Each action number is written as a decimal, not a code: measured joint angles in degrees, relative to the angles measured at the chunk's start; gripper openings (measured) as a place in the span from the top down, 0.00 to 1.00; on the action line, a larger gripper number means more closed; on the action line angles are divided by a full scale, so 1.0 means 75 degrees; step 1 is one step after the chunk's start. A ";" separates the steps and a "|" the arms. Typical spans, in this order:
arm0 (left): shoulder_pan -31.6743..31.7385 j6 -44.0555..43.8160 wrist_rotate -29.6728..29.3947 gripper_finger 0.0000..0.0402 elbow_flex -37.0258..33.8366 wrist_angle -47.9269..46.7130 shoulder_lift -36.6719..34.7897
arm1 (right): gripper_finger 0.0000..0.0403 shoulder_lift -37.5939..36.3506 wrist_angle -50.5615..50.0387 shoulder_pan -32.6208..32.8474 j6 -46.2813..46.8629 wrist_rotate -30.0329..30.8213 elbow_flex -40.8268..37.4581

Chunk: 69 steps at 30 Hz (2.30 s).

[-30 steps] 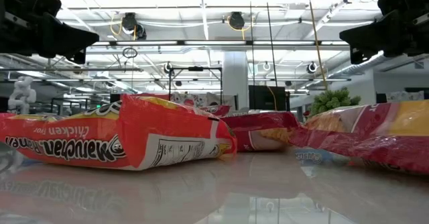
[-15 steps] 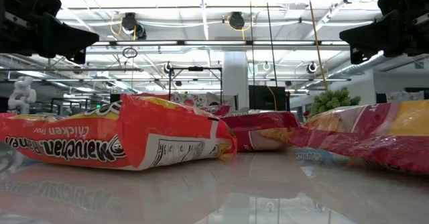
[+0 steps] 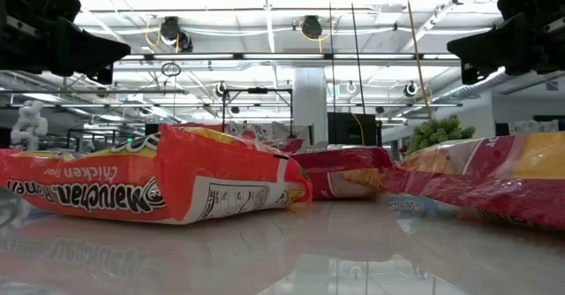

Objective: Sort Maruchan noodles

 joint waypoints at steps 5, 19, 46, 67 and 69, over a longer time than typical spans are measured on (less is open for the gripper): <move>0.0001 0.0003 -0.0001 0.99 -0.0003 0.0001 0.0000 | 1.00 0.0002 0.0000 0.0000 0.0024 0.0000 0.0000; 0.0001 0.0003 0.0000 0.99 -0.0001 0.0000 0.0003 | 1.00 0.0080 0.0356 0.0002 0.1167 -0.0029 0.0096; 0.0000 0.0021 0.0000 0.99 0.0000 0.0032 0.0000 | 0.92 0.4943 -0.4080 0.0002 0.1020 0.0842 0.6952; 0.0000 0.0023 -0.0002 0.99 0.0000 0.0029 0.0000 | 0.92 0.8255 -0.7533 0.0005 0.2132 0.1190 0.8979; 0.0000 0.0023 0.0000 0.99 0.0000 0.0029 0.0000 | 0.92 0.8379 -0.7795 0.0005 0.2298 0.1137 0.8979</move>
